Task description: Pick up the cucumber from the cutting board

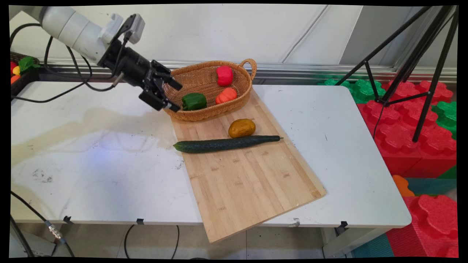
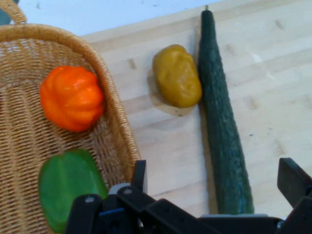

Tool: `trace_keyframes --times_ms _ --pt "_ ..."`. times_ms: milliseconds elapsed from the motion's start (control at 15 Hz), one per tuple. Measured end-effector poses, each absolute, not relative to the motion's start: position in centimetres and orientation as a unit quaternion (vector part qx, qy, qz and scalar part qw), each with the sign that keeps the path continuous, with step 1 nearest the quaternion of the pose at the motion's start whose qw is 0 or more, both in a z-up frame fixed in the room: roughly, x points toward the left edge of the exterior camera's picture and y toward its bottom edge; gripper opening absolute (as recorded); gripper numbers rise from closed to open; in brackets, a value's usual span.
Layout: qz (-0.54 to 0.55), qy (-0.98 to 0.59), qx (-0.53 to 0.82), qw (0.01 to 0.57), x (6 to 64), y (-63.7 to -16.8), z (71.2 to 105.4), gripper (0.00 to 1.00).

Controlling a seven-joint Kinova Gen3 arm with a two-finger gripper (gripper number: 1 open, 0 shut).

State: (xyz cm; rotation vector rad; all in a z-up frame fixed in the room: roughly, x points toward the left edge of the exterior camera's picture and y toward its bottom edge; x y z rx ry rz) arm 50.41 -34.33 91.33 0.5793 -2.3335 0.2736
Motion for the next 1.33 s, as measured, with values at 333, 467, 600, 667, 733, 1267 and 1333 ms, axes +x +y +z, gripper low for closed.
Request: trace_keyframes --times_ms 333,467,600,667,733,1267,1333 --pt "0.092 -0.917 0.201 0.332 47.8 -33.2 88.9 1.0" --pt "0.087 -0.921 0.198 0.325 46.7 -33.1 87.9 1.0" --pt "0.08 -0.925 0.197 0.316 45.2 -33.1 86.5 1.0" --pt "0.077 -0.926 0.197 0.312 44.6 -33.2 85.9 1.0" --pt "0.075 -0.927 0.198 0.309 44.1 -33.2 85.5 1.0" --pt "0.068 -0.934 0.205 0.285 40.7 -34.0 82.2 1.0" --pt "0.068 -0.934 0.206 0.283 40.4 -34.2 81.8 1.0"
